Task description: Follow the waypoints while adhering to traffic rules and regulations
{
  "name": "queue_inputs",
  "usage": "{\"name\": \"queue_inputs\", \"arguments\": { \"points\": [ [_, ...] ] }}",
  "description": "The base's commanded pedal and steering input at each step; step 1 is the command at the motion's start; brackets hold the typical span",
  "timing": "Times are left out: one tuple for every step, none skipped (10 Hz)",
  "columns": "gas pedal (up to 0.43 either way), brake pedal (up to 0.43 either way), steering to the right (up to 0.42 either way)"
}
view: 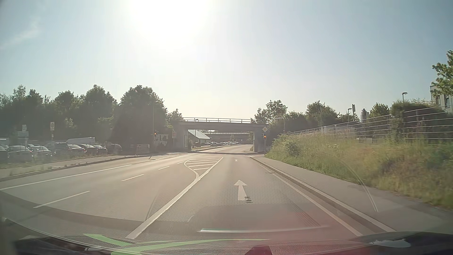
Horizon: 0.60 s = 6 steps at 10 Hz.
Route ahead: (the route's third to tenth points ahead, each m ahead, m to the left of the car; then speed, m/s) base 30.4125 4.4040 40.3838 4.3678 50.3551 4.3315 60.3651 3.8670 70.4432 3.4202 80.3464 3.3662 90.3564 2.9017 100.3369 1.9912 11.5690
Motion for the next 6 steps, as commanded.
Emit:
{"name": "queue_inputs", "arguments": {
  "points": [
    [0.000,0.293,0.000],
    [0.000,0.293,0.000],
    [0.000,0.293,0.000],
    [0.000,0.293,0.000],
    [0.000,0.293,0.000],
    [0.000,0.293,0.000]
  ]
}}
